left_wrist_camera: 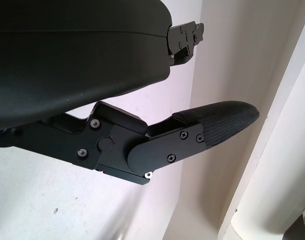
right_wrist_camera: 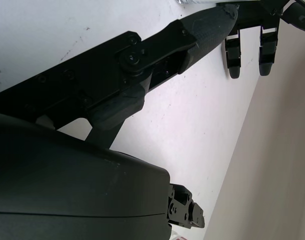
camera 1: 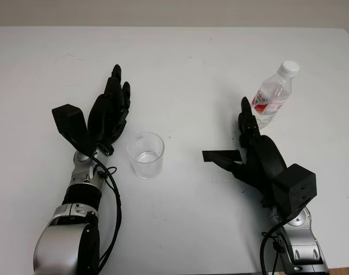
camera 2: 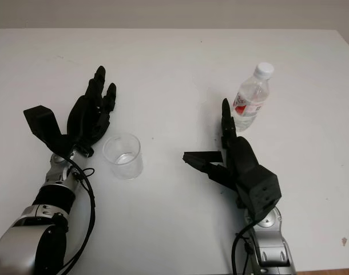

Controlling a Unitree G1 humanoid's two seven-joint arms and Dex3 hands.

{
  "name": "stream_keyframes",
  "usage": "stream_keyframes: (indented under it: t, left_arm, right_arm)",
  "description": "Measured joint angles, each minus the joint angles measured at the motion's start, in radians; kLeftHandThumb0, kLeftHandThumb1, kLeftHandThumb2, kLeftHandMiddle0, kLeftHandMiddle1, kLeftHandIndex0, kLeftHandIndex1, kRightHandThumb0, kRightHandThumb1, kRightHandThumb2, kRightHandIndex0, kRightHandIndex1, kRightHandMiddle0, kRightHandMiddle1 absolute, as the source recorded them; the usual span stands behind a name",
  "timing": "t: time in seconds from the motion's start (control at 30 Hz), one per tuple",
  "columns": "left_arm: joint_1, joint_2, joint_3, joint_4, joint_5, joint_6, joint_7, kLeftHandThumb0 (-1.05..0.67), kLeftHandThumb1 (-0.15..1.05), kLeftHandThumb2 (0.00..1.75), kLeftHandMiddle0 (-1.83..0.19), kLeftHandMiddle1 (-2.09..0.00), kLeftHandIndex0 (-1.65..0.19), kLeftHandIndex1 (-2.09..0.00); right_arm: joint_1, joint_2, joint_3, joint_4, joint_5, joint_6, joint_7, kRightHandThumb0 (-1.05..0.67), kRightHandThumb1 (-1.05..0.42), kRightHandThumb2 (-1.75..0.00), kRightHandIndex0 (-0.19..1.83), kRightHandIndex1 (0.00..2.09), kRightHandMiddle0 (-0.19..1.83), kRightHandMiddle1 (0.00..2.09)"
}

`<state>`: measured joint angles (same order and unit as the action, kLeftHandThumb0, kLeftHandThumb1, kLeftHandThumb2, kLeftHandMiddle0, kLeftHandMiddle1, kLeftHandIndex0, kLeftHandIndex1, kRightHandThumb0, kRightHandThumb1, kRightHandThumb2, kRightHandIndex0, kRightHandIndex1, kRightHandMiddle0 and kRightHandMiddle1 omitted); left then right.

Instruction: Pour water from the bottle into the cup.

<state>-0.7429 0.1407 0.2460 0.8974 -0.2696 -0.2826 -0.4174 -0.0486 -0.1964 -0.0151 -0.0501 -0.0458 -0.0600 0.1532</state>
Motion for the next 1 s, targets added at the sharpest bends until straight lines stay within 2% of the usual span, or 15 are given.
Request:
stream_keyframes:
  t: [0.57, 0.73, 1.0]
  left_arm:
    - [0.005, 0.0, 0.003, -0.008, -0.005, 0.009, -0.001, -0.84, 1.05, 0.77, 0.19, 0.0, 0.19, 0.0]
    - [0.005, 0.0, 0.001, -0.008, -0.004, 0.009, -0.003, -0.84, 1.05, 0.77, 0.19, 0.0, 0.19, 0.0]
    - [0.004, -0.004, -0.001, -0.008, -0.003, 0.009, 0.003, -0.85, 1.05, 0.73, 0.19, 0.0, 0.19, 0.0]
  right_arm:
    - [0.01, 0.004, 0.019, 0.0, 0.038, -0.015, 0.044, -1.04, -0.88, -0.05, -0.19, 0.0, -0.19, 0.0]
    - [0.051, 0.005, 0.045, -0.054, 0.02, -0.012, 0.037, -1.05, -0.88, -0.05, -0.19, 0.0, -0.19, 0.0]
    - [0.13, 0.005, 0.055, -0.14, 0.054, -0.012, 0.066, -0.97, -0.87, -0.05, -0.19, 0.0, -0.19, 0.0]
